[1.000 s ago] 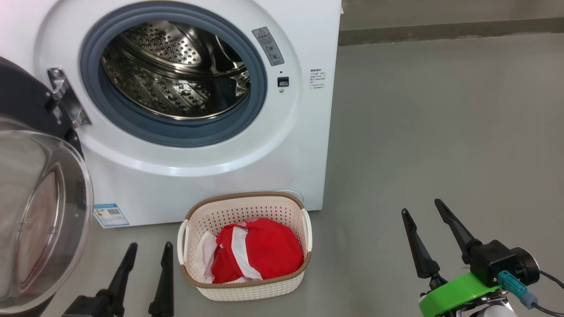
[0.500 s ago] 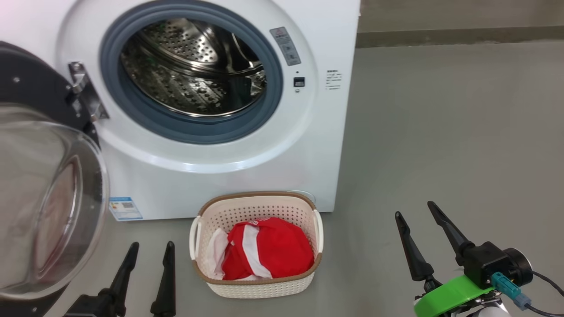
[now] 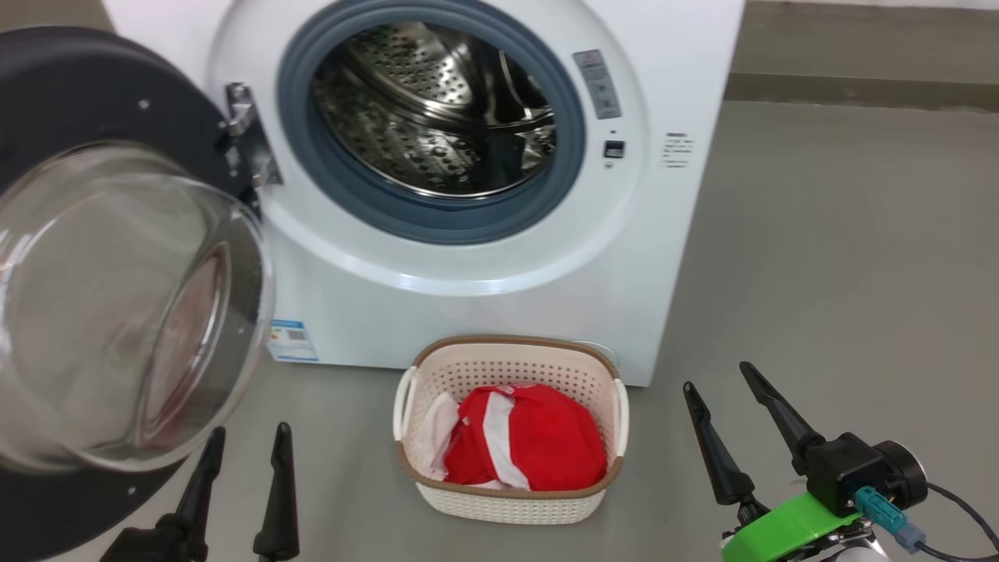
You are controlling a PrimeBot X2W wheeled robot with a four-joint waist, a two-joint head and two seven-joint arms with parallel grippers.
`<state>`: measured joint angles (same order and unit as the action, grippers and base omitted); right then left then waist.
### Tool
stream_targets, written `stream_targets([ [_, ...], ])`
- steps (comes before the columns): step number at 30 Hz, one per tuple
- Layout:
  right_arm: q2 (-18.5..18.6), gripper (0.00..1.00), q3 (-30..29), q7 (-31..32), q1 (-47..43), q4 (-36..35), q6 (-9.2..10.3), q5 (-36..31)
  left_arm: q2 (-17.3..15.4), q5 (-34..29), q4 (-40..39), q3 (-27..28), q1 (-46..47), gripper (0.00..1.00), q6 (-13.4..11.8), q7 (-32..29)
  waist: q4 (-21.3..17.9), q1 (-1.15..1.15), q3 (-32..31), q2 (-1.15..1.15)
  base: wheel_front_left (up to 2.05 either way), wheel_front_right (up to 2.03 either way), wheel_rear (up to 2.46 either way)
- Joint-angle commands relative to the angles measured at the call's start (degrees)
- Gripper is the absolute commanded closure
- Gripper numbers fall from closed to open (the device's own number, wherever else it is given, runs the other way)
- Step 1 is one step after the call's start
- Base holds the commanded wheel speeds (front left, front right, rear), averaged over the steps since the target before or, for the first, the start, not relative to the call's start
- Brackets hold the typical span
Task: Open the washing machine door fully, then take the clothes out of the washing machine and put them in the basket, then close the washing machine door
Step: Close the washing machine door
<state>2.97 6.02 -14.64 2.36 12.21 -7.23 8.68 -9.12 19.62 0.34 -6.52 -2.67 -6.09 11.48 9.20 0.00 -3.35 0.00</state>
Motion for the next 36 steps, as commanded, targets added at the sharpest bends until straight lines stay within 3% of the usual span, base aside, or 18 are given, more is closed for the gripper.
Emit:
stream_targets([
  [1, 0.1, 0.0, 1.46, -0.36, 1.43, -1.27, -0.25, 0.13, -1.03, -0.25, -2.08, 2.33, 1.1, 0.0, -0.38, -0.04, 1.92, 0.0, -0.11, 0.0, 0.0, 0.0, 0.0],
  [27, -0.08, 0.0, 4.74, -0.36, 2.32, -1.28, -0.25, 1.77, -2.07, -2.1, -6.79, 2.43, 0.82, 0.0, -4.37, -1.48, 16.63, 0.0, -0.12, 0.0, 0.0, 0.0, 0.0],
  [36, -0.09, 0.0, 5.52, -0.36, 2.86, -1.26, -0.25, 2.24, -2.24, -2.02, -7.87, 3.21, 0.28, 0.0, -5.5, -1.2, 18.12, 0.0, -0.08, 0.0, 0.0, 0.0, 0.0],
])
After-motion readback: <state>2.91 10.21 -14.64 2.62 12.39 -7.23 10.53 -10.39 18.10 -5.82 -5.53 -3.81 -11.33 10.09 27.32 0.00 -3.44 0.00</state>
